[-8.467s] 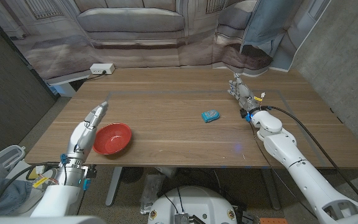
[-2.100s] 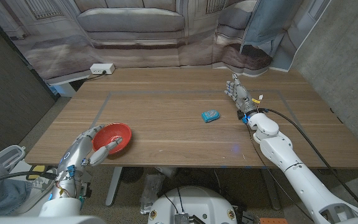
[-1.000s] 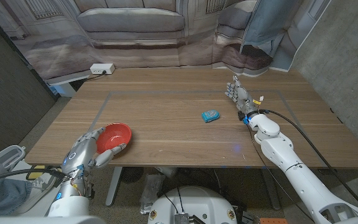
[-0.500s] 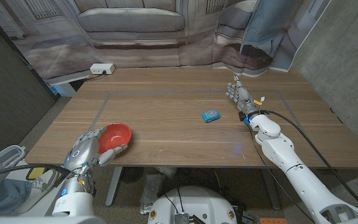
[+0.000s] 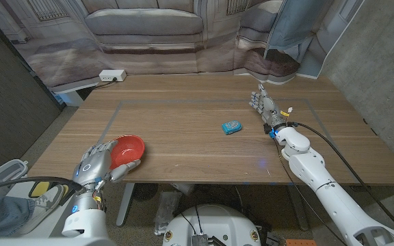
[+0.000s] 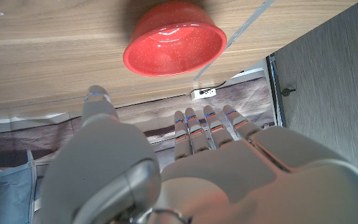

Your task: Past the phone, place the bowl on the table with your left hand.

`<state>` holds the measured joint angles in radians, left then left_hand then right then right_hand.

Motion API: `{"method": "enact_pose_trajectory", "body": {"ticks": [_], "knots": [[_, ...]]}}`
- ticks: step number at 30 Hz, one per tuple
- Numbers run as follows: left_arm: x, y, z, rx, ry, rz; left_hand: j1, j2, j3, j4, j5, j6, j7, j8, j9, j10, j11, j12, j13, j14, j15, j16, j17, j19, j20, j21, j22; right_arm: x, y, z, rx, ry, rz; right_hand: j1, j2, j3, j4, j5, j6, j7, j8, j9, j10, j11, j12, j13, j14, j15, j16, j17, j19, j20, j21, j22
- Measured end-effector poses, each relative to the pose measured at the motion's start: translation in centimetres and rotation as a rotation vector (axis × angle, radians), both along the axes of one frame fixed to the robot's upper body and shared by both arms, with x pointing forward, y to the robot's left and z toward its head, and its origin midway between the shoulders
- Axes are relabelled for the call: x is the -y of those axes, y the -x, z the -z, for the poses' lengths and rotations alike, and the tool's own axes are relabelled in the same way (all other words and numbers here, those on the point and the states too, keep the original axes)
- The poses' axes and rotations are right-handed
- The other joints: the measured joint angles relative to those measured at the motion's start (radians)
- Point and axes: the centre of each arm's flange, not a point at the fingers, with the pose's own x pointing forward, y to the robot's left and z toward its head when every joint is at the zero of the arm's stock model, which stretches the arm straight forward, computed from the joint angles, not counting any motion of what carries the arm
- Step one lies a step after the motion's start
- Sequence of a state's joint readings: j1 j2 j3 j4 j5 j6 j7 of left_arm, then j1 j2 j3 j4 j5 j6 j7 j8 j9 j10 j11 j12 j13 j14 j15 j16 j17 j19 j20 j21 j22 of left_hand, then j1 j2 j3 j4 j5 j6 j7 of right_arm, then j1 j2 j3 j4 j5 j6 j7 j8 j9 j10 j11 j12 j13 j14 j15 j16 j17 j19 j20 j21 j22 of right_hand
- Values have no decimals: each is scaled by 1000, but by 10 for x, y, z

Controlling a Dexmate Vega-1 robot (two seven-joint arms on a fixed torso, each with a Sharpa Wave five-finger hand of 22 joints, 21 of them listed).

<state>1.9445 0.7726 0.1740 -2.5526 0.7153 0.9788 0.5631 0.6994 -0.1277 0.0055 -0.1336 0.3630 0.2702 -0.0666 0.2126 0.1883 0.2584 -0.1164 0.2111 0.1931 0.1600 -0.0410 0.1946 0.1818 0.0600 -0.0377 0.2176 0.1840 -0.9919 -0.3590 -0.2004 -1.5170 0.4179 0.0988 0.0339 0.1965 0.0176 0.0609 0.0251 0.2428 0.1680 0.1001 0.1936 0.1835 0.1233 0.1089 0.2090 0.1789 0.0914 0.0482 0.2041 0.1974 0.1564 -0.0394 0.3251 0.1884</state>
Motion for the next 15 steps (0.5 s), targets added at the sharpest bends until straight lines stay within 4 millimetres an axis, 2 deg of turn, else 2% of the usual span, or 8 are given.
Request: {"method": "enact_pose_trajectory", "body": {"ticks": [15], "knots": [[2,-14,4,-28,-15,22,0,0,-10,3,0,11,-3,0,5,11,-11,0,0,10,0,0,2,4,4,0,0,-2,3,1,3,-4,5,0,0,0,0,-7,0,0,0,0,0,0,0,0,0,0,0,0,0,0,-4,0]]}}
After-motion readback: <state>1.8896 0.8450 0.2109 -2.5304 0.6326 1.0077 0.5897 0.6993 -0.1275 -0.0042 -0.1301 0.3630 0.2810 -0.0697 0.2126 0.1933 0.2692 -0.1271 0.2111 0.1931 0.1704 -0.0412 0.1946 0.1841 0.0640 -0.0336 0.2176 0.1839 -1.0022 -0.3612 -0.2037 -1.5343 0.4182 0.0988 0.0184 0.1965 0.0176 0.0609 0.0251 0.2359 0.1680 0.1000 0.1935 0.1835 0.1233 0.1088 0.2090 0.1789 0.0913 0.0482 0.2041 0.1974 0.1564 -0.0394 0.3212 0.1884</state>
